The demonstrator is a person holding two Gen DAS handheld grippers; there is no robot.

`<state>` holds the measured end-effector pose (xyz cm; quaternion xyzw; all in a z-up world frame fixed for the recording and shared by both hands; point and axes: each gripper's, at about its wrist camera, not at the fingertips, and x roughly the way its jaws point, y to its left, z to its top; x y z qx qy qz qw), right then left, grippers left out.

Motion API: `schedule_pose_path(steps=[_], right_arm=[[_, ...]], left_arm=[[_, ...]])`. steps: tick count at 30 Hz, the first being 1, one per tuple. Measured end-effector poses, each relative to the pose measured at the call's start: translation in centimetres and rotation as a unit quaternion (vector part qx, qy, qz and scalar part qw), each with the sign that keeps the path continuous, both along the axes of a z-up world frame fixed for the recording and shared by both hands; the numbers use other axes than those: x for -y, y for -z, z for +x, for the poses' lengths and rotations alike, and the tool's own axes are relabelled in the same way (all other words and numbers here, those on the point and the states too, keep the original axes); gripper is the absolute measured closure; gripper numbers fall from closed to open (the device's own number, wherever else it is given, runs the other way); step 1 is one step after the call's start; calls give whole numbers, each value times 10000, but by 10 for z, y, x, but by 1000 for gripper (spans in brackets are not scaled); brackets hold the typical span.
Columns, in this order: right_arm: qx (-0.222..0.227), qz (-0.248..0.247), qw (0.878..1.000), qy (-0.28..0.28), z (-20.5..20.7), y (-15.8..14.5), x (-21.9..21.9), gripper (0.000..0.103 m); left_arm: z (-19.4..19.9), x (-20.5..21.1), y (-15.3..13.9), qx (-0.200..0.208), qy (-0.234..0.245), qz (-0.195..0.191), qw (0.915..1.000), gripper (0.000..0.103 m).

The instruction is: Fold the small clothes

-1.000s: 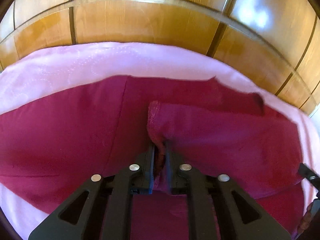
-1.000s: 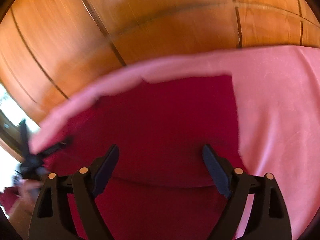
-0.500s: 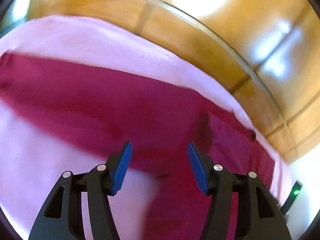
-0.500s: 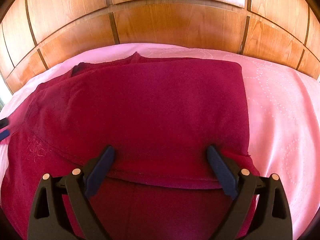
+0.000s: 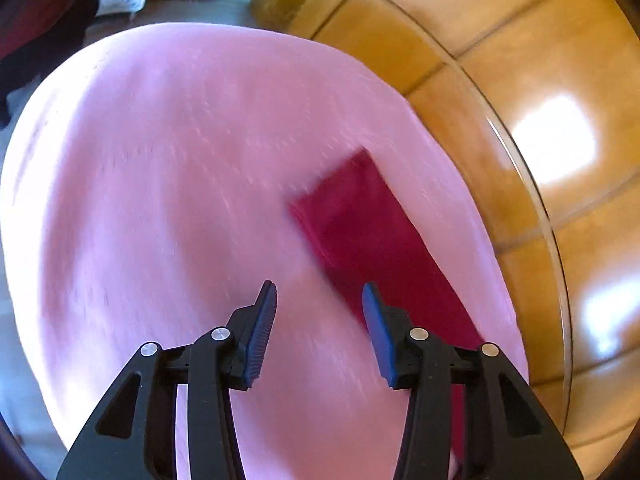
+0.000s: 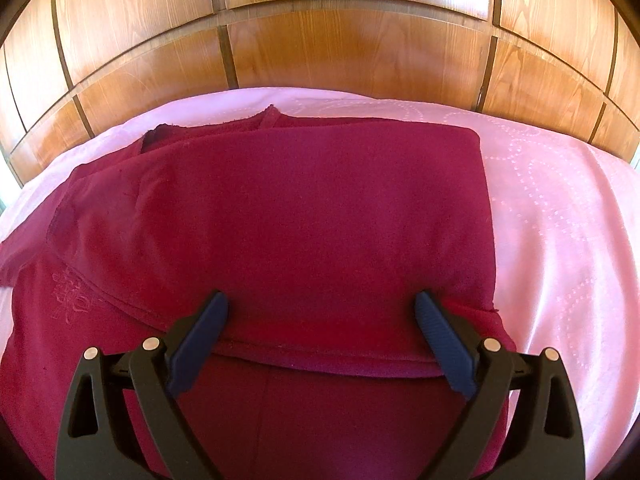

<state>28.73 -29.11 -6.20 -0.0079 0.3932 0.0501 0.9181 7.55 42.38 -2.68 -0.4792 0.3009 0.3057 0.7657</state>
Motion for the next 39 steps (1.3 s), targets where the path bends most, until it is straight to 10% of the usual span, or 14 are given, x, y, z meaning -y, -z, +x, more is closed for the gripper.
schedule_pose_path(steps=[6,9,14,21,28,31,39], right_arm=[[-3,-30,10000,2,1,0,-1,7],[-10,-33,10000,4,2,1,-1,7],[-9,-54,10000,7,3,1,-2,7],[0,-68,10000,2,3,1,-2,7],[7,-38,10000,1,3,2,-2,7],[13,13,10000,-9,2,2,-1,7],[-17,65,10000,-23,2,0,1,7]], left_arm=[[31,-21,8,-139,-21,231,9996,60],[46,-28,7,-282,244,379,9986,96],[70,7,-28,250,896,621,9937,96],[103,146,-84,992,2621,1219,9522,96],[142,285,-59,845,3911,1102,9098,95],[147,328,-44,568,4344,1268,8900,53],[72,345,-27,451,4420,1799,8776,48]])
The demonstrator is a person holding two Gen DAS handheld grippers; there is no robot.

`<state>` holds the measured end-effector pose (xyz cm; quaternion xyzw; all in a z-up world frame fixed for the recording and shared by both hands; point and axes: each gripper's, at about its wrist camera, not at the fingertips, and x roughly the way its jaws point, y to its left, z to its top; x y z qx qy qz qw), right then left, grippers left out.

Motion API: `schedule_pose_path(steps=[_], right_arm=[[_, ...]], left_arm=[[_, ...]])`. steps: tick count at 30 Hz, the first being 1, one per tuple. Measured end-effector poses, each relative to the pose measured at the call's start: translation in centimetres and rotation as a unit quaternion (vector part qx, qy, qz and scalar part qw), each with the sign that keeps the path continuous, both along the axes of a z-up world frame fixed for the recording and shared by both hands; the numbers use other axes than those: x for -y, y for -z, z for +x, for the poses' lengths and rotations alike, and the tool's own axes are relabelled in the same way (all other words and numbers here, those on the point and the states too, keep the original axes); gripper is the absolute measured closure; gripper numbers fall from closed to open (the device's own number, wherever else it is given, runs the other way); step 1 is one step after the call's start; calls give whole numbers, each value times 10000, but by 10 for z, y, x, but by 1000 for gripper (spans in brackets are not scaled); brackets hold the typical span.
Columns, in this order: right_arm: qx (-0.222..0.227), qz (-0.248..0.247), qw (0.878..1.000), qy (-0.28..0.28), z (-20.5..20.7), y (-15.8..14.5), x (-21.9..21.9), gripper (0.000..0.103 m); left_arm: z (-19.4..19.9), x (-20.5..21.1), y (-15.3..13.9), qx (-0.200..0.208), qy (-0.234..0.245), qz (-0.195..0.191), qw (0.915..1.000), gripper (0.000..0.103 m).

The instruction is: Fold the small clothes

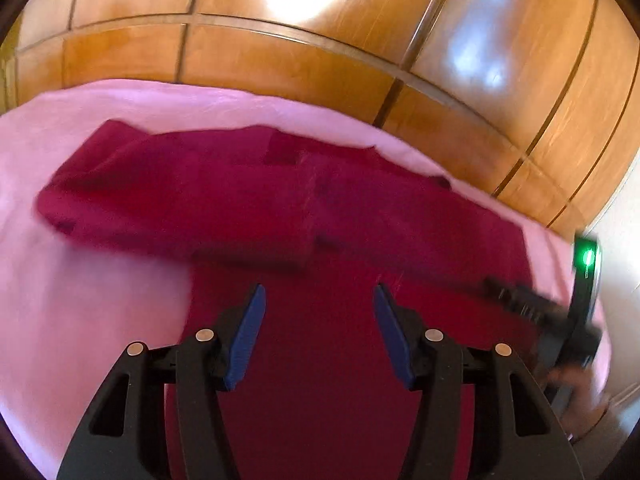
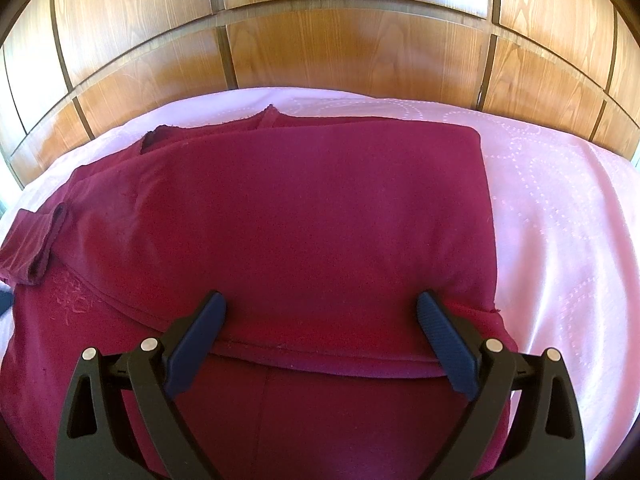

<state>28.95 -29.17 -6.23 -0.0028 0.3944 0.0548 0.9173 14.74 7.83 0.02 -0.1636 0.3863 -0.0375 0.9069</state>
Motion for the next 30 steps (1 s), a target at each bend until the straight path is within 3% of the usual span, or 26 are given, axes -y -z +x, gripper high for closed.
schedule_pose_path(steps=[2,3,6,9,12,14,16,20,22,23,25,30], right_arm=[[-24,1,10000,-6,0,-7,-2,10],[-5,99,9999,-96,-2,-13,-6,18],[-150,1028,9912,-825,-8,-35,-31,30],[-665,1935,9611,-1856,-10,-42,-78,30],[-1295,2234,9304,-2603,-5,-33,-136,30],[-1649,2260,9210,-2709,3,-21,-165,31],[-1962,2215,9157,-2719,15,-6,-192,42],[-2059,2200,9238,-2363,33,11,-212,55],[-1920,2192,9310,-2197,34,8,-215,88],[-1776,2105,9368,-2157,31,2,-216,93],[-1128,1902,9512,-2151,18,-24,-215,95],[68,1750,9573,-2300,-9,-95,-195,96]], left_arm=[[-20,-2,10,-69,-12,-39,10000,48],[-28,-1,15,-111,-22,16,9999,48],[-42,3,24,15,-2,273,9996,48],[-45,4,24,78,-9,304,9995,48],[-48,0,28,151,-5,142,9998,48],[-49,-3,30,166,-5,2,9999,48],[-50,-5,31,186,-8,-49,9998,47],[-52,-3,33,221,68,-99,9997,41],[-53,-3,34,239,104,-141,9996,39],[-53,-3,34,244,107,-152,9995,39],[-54,-3,34,251,112,-166,9995,39],[-55,-1,34,248,96,-145,9995,39]])
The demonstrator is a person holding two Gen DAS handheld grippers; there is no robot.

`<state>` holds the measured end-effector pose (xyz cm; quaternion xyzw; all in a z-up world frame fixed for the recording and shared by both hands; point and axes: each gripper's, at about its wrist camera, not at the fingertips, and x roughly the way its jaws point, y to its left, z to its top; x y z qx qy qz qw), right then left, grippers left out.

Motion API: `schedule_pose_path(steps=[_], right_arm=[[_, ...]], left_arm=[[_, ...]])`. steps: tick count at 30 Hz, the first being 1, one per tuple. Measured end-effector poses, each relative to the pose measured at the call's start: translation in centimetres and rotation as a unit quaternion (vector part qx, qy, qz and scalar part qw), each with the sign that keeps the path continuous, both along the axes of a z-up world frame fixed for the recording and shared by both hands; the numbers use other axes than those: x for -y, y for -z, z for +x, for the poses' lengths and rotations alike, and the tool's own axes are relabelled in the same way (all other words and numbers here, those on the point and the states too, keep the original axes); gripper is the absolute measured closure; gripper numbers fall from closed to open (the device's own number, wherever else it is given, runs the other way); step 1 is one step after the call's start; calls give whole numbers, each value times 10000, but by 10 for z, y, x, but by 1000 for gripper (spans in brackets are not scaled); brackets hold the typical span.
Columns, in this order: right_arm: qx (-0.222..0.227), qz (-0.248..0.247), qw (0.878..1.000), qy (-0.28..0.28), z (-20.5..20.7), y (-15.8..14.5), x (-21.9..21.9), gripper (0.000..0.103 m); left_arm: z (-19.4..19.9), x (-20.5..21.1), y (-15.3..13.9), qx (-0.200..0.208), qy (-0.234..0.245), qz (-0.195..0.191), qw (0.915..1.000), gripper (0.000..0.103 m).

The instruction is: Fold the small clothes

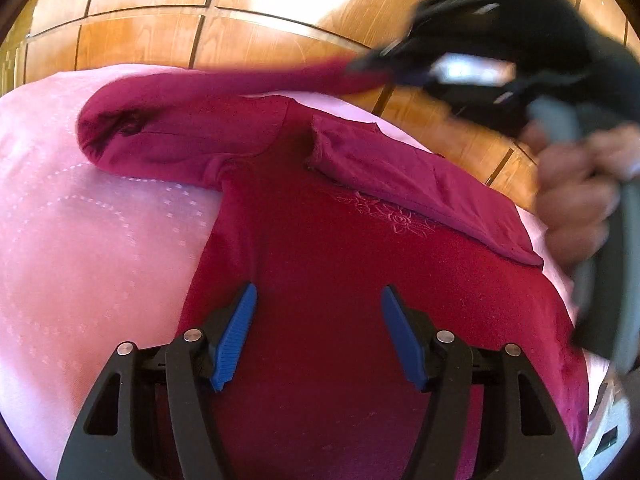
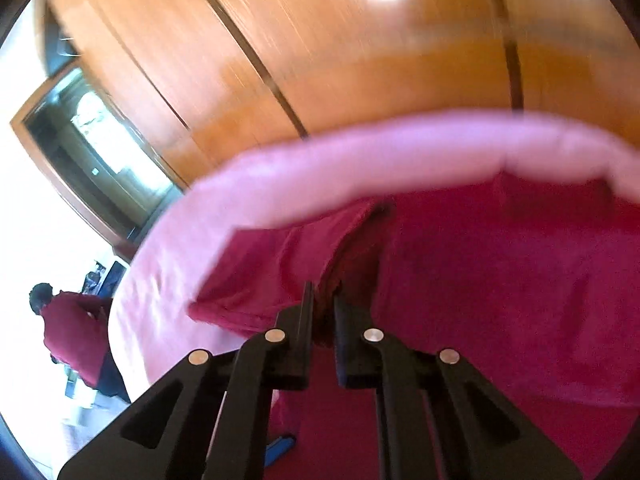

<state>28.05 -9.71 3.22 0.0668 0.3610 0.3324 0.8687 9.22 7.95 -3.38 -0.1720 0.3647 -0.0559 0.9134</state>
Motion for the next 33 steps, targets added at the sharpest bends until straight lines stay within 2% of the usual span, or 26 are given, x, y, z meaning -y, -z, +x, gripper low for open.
schedule_pose_path(steps=[4,7,10,15,20,24,27,29,30,33], right_arm=[[644,-202,9970,384,-11,-34,47,96],[690,-347,9935,834,-6,-35,86,96],[538,-450,9881,1369,-3,-23,133,96],[-78,-545,9765,2082,11,21,197,96],[-615,-657,9659,2429,17,67,221,97],[-645,-667,9649,2458,15,78,226,98],[-613,-700,9621,2563,11,73,237,98],[-614,-744,9650,2438,8,75,237,97],[-613,-808,9681,2291,6,75,231,94],[-268,-891,9668,2380,-8,61,236,37]], left_arm=[[1,2,0,-21,-14,43,10000,39],[5,5,0,-41,-33,97,9999,39],[8,6,0,-61,-45,153,9999,39],[9,8,0,-98,-40,265,9996,39],[13,14,-1,-197,-43,385,9991,39],[20,17,-10,-480,67,554,9973,39],[26,9,-27,-418,-3,274,9988,39],[32,1,-37,-306,-75,151,9994,39],[39,-1,-43,-251,-107,181,9995,39],[55,-2,-55,-69,-68,257,9996,39]])
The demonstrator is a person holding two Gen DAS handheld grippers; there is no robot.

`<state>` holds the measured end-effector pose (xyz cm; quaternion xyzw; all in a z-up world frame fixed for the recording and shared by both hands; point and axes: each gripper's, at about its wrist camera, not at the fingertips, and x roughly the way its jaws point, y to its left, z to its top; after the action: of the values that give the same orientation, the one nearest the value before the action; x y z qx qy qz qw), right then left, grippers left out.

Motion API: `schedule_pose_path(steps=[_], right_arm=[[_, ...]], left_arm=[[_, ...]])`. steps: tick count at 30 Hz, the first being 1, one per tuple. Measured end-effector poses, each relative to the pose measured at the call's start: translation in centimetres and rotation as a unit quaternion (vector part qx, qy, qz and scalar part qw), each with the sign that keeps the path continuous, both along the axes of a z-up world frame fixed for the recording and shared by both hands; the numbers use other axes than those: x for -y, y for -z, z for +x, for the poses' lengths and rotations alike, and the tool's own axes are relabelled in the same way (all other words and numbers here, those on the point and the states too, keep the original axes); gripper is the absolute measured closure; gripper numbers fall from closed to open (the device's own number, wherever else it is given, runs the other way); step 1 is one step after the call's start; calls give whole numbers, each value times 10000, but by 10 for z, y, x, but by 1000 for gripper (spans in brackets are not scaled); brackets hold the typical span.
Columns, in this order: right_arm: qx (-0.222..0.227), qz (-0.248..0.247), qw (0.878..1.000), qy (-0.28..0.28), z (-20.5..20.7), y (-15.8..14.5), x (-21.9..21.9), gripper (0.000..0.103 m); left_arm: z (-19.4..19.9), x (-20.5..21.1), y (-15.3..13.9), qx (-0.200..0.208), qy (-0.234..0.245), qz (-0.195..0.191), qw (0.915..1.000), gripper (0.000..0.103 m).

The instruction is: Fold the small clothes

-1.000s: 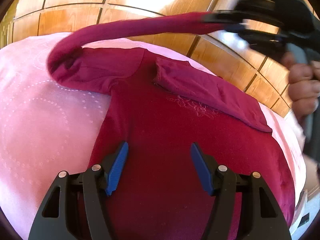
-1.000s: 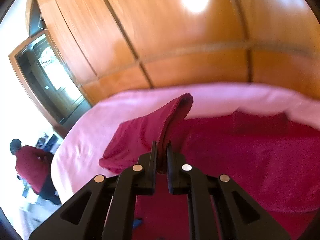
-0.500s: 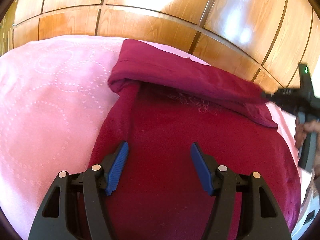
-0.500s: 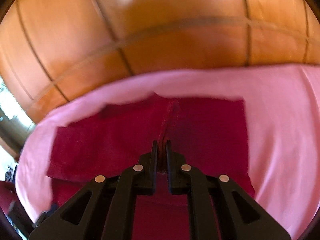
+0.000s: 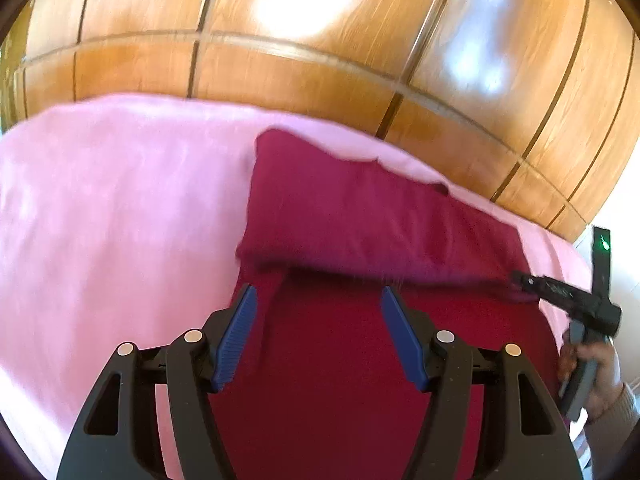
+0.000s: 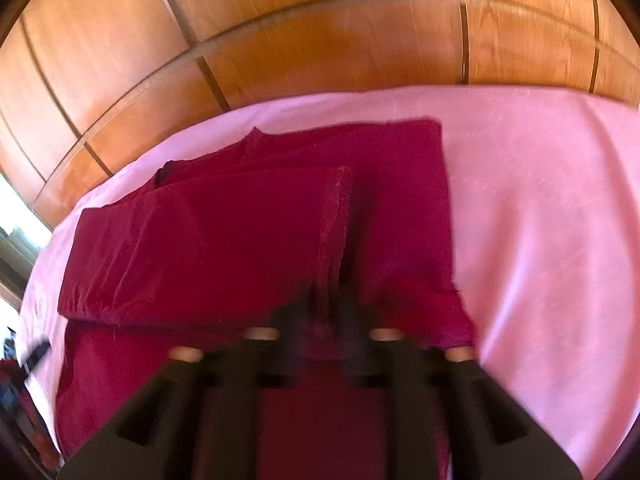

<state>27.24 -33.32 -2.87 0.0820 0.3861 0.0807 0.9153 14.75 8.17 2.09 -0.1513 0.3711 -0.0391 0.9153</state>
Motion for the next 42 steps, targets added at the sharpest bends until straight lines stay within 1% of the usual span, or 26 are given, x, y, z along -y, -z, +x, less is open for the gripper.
schedule_pose_path(steps=[2,4,7,8,11,13,14,15,16,17,19,20,21,23,24,26,27,30,32,34,35,36,38,39,41,42], right_arm=[[231,-64,9997,15,-7,-13,0,37],[417,-11,9988,-254,-13,-26,-7,36],[536,-154,9968,-581,-10,-35,-31,36],[531,-231,9962,-649,-1,-32,-41,36],[391,-412,9964,-626,20,-17,-55,36],[261,-625,9964,-505,34,-3,-60,36],[174,-848,9954,-421,42,8,-62,36],[111,-946,9946,-409,45,15,-63,33],[110,-1007,9939,-437,47,25,-64,32],[203,-1005,9938,-441,46,28,-64,32],[265,-1074,9929,-428,43,28,-67,31],[292,-1101,9925,-438,43,30,-68,31],[300,-1117,9923,-435,42,31,-69,31],[311,-1123,9922,-433,44,32,-68,30],[324,-1094,9925,-433,45,33,-67,30],[326,-1058,9929,-435,41,31,-61,29],[330,-1068,9928,-436,41,31,-61,29],[339,-1083,9926,-432,43,30,-64,29],[341,-1105,9924,-431,43,30,-65,29],[345,-1122,9922,-426,43,30,-67,29],[347,-1125,9921,-426,43,30,-68,29],[350,-1137,9920,-428,44,30,-68,29],[354,-1149,9918,-432,44,30,-68,29],[353,-1146,9919,-431,45,31,-68,28],[355,-1149,9918,-426,46,31,-68,28],[360,-1145,9919,-426,46,31,-68,27]], left_arm=[[12,3,-4,81,84,143,9998,39],[27,7,-7,144,170,301,9993,39],[49,0,-9,158,147,163,9996,39],[55,-2,-10,129,117,122,9998,39],[82,-6,-11,38,48,-64,10000,39],[102,-3,-9,1,23,-48,10000,39],[111,-2,-8,-24,33,-37,10000,39],[123,0,-4,-81,43,-13,10000,39],[133,2,1,-152,37,40,9999,39],[140,4,7,-227,45,98,9997,39],[161,7,32,-639,-41,564,9964,39],[167,6,45,-813,-111,641,9946,40],[161,2,46,-622,-158,460,9969,40],[151,-3,36,-512,-132,322,9981,40],[143,-9,30,-414,-118,177,9989,40],[131,-24,23,-290,-243,100,9992,40],[127,-36,21,-306,-393,115,9987,40],[119,-65,19,-330,-737,-28,9967,40],[122,-71,16,-348,-787,-52,9963,40],[139,-69,18,-538,-930,233,9939,40],[146,-69,22,-628,-1008,303,9925,40],[157,-70,27,-745,-1100,341,9905,40],[175,-69,41,-980,-1246,536,9859,39],[181,-68,47,-1033,-1248,643,9847,34],[186,-59,50,-983,-1295,1053,9811,28],[185,-57,50,-975,-1305,1170,9797,28]])
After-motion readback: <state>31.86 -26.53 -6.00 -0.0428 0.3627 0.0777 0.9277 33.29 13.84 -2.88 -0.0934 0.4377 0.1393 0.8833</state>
